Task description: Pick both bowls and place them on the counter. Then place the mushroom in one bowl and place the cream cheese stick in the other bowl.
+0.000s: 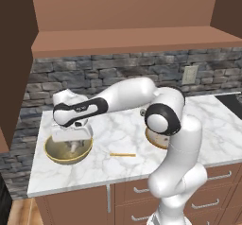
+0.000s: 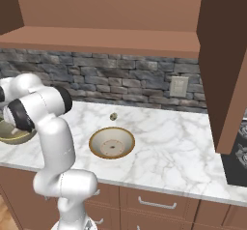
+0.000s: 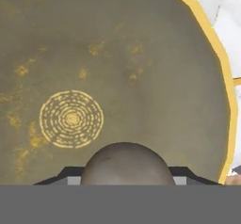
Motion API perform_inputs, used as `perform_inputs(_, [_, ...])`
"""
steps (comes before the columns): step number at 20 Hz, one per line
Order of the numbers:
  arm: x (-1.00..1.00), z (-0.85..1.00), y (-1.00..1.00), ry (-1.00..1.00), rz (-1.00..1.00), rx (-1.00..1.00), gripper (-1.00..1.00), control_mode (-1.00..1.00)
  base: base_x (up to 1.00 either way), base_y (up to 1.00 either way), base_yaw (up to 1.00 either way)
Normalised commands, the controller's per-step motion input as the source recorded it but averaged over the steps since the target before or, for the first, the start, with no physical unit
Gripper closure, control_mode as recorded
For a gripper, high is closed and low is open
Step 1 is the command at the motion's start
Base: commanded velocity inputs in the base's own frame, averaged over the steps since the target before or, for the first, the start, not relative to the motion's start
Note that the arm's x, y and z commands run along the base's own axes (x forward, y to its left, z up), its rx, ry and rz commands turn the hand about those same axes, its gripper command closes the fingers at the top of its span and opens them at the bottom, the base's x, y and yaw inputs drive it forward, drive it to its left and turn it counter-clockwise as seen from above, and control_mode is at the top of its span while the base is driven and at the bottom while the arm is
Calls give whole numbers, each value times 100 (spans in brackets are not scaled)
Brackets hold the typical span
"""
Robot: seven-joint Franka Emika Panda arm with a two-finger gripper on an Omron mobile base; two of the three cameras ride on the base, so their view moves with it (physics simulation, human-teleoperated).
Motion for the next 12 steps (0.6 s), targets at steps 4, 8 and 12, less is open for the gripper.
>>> perform_inputs(4, [0,-19,2,0,0,0,100,-100,0,0,0])
perform_inputs(8, [0,-18,4,0,0,0,100,-100,0,0,0])
perform_inputs(12, [0,-15,5,0,0,0,100,-100,0,0,0])
